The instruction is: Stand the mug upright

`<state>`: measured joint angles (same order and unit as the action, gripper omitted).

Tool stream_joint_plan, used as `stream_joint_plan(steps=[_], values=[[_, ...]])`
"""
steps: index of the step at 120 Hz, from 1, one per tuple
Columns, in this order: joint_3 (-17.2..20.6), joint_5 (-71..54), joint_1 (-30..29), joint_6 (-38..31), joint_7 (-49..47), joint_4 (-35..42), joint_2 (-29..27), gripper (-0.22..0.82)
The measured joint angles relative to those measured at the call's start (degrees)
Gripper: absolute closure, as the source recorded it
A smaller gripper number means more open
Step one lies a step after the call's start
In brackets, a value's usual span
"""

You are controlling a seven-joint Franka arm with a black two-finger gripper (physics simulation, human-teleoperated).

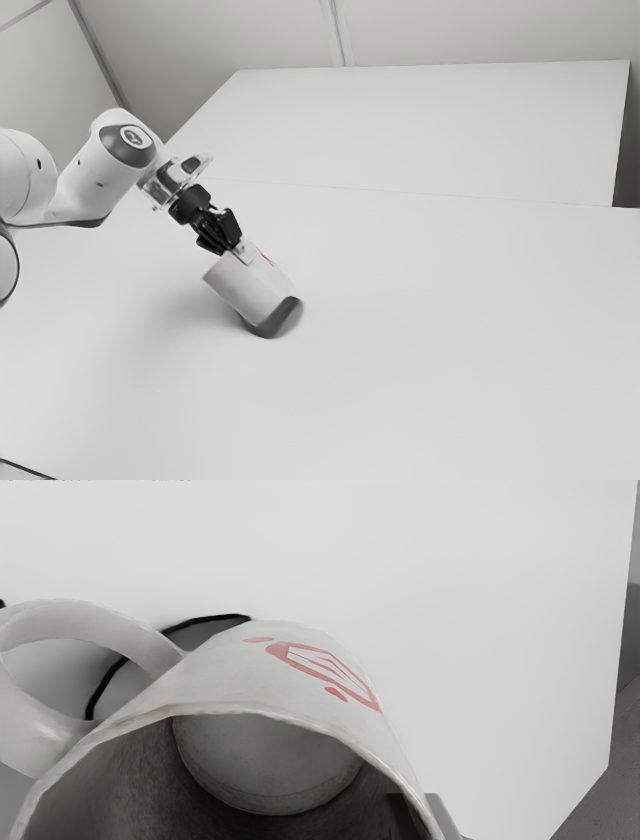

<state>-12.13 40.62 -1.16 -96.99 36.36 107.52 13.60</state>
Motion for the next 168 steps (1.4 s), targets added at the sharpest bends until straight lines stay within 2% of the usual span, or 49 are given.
stream_joint_plan(steps=[23, 44, 74, 145, 168], values=[[0.01, 0.02, 0.46, 0.02, -1.34, 0.08, -0.91, 0.77], [-0.03, -3.87, 2.51, -1.19, -3.13, 0.71, -4.19, 0.78], [2.06, -15.92, 3.99, -8.03, -7.18, 6.63, -10.29, 0.78], [6.87, -36.27, 2.98, -24.29, -16.08, 14.79, -13.43, 0.78], [8.1, -42.35, 3.1, -27.48, -19.99, 17.0, -14.27, 0.78]])
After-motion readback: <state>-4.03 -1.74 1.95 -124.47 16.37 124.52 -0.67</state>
